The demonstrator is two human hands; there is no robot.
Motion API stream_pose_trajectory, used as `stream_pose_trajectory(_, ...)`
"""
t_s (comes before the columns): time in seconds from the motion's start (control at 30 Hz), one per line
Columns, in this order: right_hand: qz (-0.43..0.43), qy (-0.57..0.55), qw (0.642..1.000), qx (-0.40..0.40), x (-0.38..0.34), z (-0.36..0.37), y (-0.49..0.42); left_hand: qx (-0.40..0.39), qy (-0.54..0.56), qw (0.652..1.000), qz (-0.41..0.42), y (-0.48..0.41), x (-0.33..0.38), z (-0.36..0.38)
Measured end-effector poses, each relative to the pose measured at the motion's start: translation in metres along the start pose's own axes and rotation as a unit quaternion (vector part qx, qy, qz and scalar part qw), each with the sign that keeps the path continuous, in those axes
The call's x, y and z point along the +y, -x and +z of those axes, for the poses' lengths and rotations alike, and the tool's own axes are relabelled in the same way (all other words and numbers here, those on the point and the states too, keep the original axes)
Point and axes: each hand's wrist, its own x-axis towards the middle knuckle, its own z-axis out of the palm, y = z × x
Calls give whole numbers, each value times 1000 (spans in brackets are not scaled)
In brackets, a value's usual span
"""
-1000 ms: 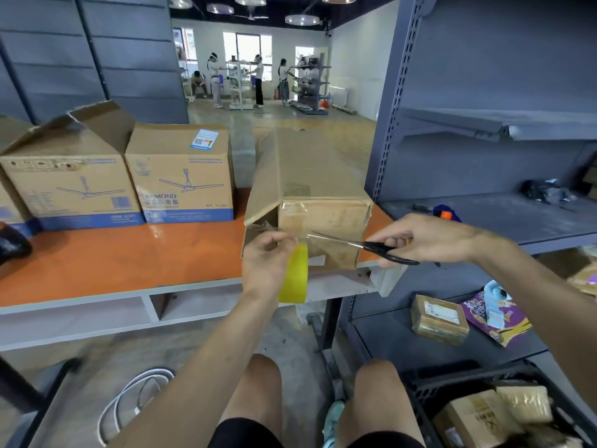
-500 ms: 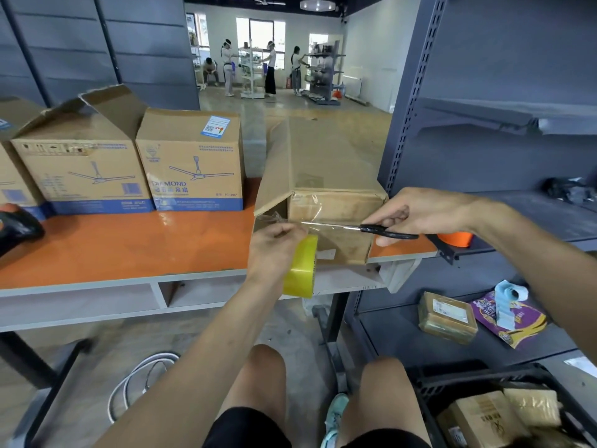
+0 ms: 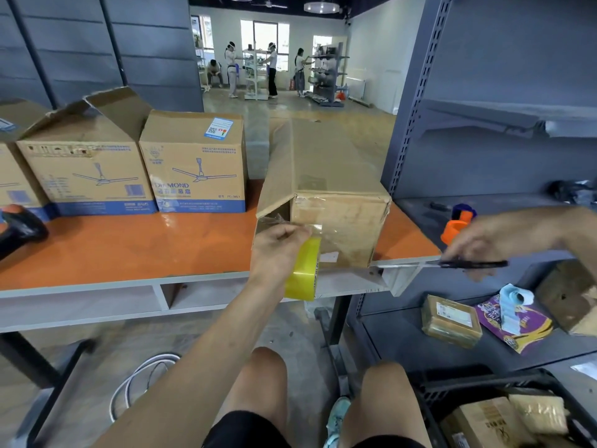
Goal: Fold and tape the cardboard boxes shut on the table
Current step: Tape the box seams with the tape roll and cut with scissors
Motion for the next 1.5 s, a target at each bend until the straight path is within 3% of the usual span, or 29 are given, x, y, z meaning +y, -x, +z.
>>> stream_pose_trajectory(0.07, 65, -21, 997, 42, 23, -2, 10, -4, -1, 1000, 4, 0, 0, 0)
stream_pose_trajectory(0.13, 106, -48, 982, 149, 28, 0, -2, 1, 6, 1000, 8, 1, 0, 0)
stream_pose_trajectory(0.2, 122, 26, 954, 271, 18, 8, -35, 11, -1, 1000, 8, 0, -1, 0)
stream_pose_trajectory(0.27, 143, 97, 923, 344, -3, 24, -74, 16, -8, 1000, 9, -1, -1, 0)
stream_pose_trajectory(0.5, 158, 188, 894, 375, -41, 56, -139, 0, 12, 1000, 4, -5, 3, 0)
stream_pose_trajectory(0.57, 173, 158, 872, 430, -45, 53, -126, -2, 13, 1000, 0, -7, 3, 0)
stream_pose_trajectory(0.6, 158, 110, 847, 496, -49, 47, -116, -2, 13, 1000, 1, -7, 2, 0)
stream_pose_trajectory(0.67, 66, 27, 742, 666, -69, 33, -89, -2, 13, 1000, 1, -8, 1, 0)
stream_pose_trajectory(0.7, -1, 15, 699, 715, -87, 28, -77, -2, 11, 1000, 1, -7, 0, 0)
stream_pose_trajectory(0.73, -69, 36, 686, 723, -109, 25, -70, -3, 6, 1000, 2, -7, 0, -1)
stream_pose_trajectory(0.83, -199, 192, 752, 599, -173, 34, -77, -3, -8, 1000, 1, -9, 0, -2)
stream_pose_trajectory(0.9, -191, 254, 783, 534, -197, 40, -96, 4, -6, 1000, -3, -11, 1, -3)
stream_pose_trajectory(0.97, -168, 271, 792, 520, -201, 42, -112, 9, 3, 1000, -12, -13, 2, -3)
stream_pose_trajectory(1.13, -230, 332, 704, 584, -182, 44, -126, 5, 27, 1000, -15, -15, 0, -2)
stream_pose_trajectory(1.33, -236, 345, 673, 611, -176, 51, -131, -2, 3, 1000, -31, -15, 4, -4)
stream_pose_trajectory(1.5, -228, 384, 620, 646, -170, 57, -135, -60, 6, 989, -132, 1, -1, -12)
